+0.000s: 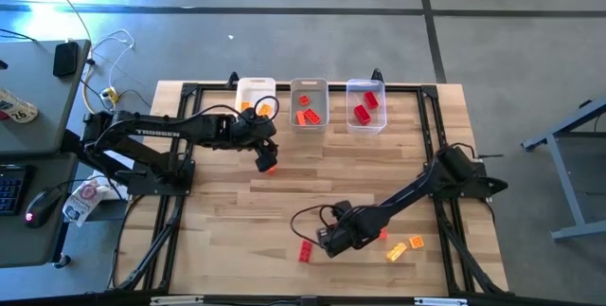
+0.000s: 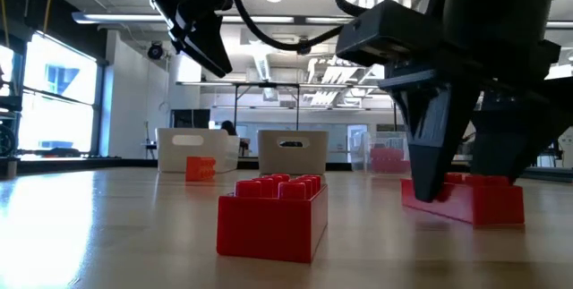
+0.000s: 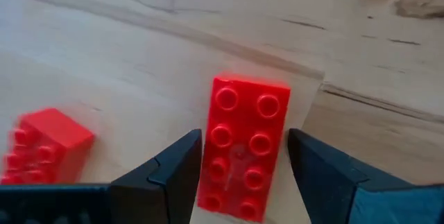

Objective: Sort & place blocks by color
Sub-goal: Put the red game piece into the transparent bin

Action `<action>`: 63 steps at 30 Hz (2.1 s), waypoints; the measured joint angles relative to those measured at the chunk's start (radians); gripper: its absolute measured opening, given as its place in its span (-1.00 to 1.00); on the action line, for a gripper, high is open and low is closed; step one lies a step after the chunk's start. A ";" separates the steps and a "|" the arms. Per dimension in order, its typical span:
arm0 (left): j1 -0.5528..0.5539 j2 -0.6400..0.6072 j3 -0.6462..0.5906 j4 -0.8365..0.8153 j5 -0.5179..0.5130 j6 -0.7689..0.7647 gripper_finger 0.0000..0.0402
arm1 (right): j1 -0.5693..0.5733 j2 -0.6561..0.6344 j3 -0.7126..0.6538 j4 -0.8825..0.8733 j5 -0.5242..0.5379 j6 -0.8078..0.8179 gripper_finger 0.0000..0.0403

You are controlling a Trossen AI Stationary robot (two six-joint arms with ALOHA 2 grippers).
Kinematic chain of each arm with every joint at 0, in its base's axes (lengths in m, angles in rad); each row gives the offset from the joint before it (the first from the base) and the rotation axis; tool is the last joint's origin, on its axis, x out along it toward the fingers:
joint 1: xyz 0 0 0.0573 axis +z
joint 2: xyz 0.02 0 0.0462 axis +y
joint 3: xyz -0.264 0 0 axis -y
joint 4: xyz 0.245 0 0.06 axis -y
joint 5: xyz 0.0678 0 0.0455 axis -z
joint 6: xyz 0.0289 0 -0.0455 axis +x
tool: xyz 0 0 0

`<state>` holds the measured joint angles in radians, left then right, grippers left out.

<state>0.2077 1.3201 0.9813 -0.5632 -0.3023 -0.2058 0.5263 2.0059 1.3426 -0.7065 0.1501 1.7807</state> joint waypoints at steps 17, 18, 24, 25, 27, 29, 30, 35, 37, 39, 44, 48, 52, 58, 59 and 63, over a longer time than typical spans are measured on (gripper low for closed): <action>0.000 0.000 0.000 0.000 0.000 0.000 0.02 | 0.001 0.021 0.028 -0.060 0.010 -0.208 -0.44; 0.000 0.000 0.000 0.000 0.002 0.000 0.02 | -0.001 0.025 0.038 -0.079 0.022 -0.234 -0.44; 0.000 0.000 0.000 -0.001 0.007 -0.002 0.02 | -0.042 0.027 0.136 -0.262 0.098 -0.352 -0.44; 0.000 0.000 0.000 -0.001 0.007 -0.002 0.02 | -0.051 0.027 0.153 -0.293 0.110 -0.378 -0.44; 0.000 0.000 0.000 -0.001 0.007 -0.003 0.02 | -0.069 0.027 0.193 -0.344 0.144 -0.432 -0.44; 0.000 0.000 0.000 -0.001 0.010 -0.013 0.02 | -0.090 0.026 0.242 -0.388 0.182 -0.496 -0.44; 0.000 0.000 0.000 -0.001 0.011 -0.024 0.02 | -0.103 0.026 0.266 -0.420 0.206 -0.526 -0.44; 0.000 0.000 0.000 -0.001 0.012 -0.027 0.02 | -0.168 0.026 0.393 -0.588 0.351 -0.669 -0.44; 0.000 0.000 0.000 -0.001 0.012 -0.027 0.02 | -0.197 0.024 0.438 -0.661 0.412 -0.715 -0.44; 0.000 0.000 0.000 -0.001 0.012 -0.027 0.02 | -0.226 0.024 0.478 -0.725 0.469 -0.760 -0.44; 0.000 0.000 0.000 -0.001 0.012 -0.027 0.02 | -0.310 0.023 0.533 -0.820 0.559 -0.871 -0.44; 0.000 0.000 0.000 -0.001 0.011 -0.027 0.02 | -0.391 0.023 0.523 -0.862 0.575 -0.949 -0.44; 0.000 0.000 0.000 -0.001 0.011 -0.027 0.02 | -0.467 0.023 0.477 -0.865 0.575 -1.019 -0.44; 0.000 0.000 0.000 -0.001 0.011 -0.027 0.02 | -0.549 0.013 0.356 -0.865 0.576 -1.067 -0.44; 0.000 0.000 0.000 -0.001 0.011 -0.027 0.02 | -0.563 0.005 0.333 -0.863 0.581 -1.066 -0.44; 0.000 0.000 0.000 -0.001 0.011 -0.027 0.02 | -0.615 -0.041 0.226 -0.850 0.605 -1.048 -0.44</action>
<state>0.2077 1.3201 0.9813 -0.5640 -0.2909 -0.2329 -0.0883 1.9649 1.5688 -1.5565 0.7553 0.7328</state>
